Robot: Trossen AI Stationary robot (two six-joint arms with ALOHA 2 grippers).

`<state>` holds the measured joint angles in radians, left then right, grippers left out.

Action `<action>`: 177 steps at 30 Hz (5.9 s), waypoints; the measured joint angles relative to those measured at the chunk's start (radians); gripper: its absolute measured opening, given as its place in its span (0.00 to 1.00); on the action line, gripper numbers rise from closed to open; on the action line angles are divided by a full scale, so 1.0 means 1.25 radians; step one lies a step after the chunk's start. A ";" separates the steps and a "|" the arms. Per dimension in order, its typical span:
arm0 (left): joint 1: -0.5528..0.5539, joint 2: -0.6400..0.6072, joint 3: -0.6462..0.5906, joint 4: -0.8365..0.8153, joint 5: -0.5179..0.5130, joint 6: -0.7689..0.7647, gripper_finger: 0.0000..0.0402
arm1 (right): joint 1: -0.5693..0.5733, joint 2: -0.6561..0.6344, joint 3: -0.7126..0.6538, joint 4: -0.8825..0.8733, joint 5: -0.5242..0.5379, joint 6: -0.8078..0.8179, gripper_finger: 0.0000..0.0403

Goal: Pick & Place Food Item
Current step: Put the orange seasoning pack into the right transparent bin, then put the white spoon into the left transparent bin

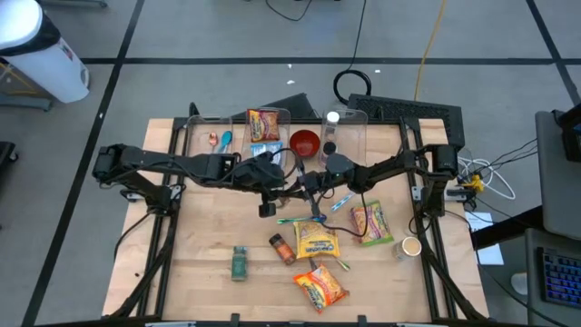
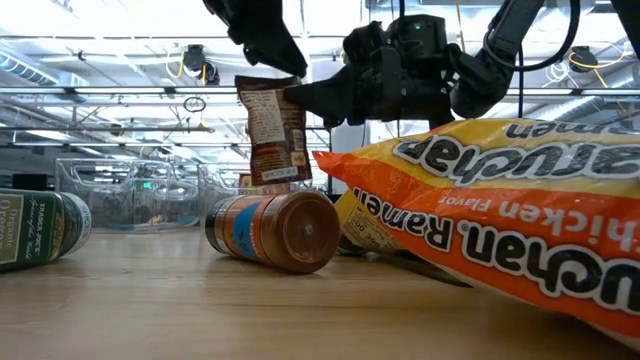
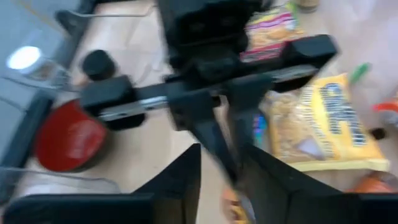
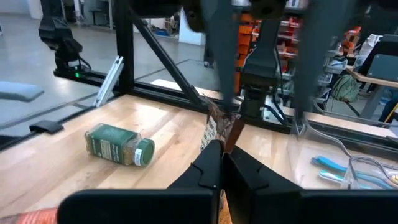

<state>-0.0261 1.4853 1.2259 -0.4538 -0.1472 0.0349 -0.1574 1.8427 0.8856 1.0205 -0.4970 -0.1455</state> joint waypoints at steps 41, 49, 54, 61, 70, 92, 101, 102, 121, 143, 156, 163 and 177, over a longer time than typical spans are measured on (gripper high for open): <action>0.006 -0.472 -0.621 0.665 -0.064 0.012 0.38 | -0.123 -0.304 -0.009 -0.136 0.435 -0.076 0.00; 0.006 -0.499 -0.654 0.711 -0.064 0.036 0.38 | -0.169 -0.308 -0.014 -0.170 0.485 -0.007 0.00; 0.006 -0.498 -0.654 0.713 -0.064 0.058 0.38 | -0.166 -0.307 -0.014 -0.180 0.547 -0.033 0.00; 0.006 -0.498 -0.654 0.758 -0.063 0.074 0.38 | -0.181 -0.309 -0.041 -0.170 0.649 -0.069 0.00; 0.007 -0.497 -0.654 0.756 -0.063 0.085 0.38 | -0.206 -0.320 -0.226 0.032 0.695 -0.028 0.00; 0.021 -0.497 -0.654 0.753 -0.063 0.077 0.38 | -0.278 -0.345 -0.369 0.069 0.825 0.131 0.00; 0.022 -0.497 -0.654 0.754 -0.064 0.091 0.38 | -0.278 -0.258 -0.369 0.115 0.878 0.150 0.00; 0.022 -0.497 -0.654 0.754 -0.064 0.093 0.38 | -0.278 -0.248 -0.369 0.127 0.884 0.150 0.00; 0.079 -0.497 -0.654 0.767 -0.026 0.111 0.38 | -0.299 -0.099 -0.362 0.209 0.918 0.224 0.00; 0.112 -0.497 -0.654 0.768 0.021 0.094 0.38 | -0.299 -0.090 -0.360 0.195 0.918 0.227 0.00; 0.112 -0.497 -0.654 0.768 0.021 0.094 0.38 | -0.299 -0.091 -0.360 0.195 0.919 0.227 0.14; 0.112 -0.497 -0.654 0.767 0.021 0.094 0.38 | -0.298 -0.101 -0.360 0.207 0.919 0.198 0.20; 0.112 -0.497 -0.654 0.761 0.021 0.093 0.38 | -0.231 -0.225 -0.360 0.217 0.920 0.042 0.35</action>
<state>0.1139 0.8642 0.4088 0.4976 -0.1215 0.1517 -0.4458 1.5617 0.4355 1.2918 0.6529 -0.0924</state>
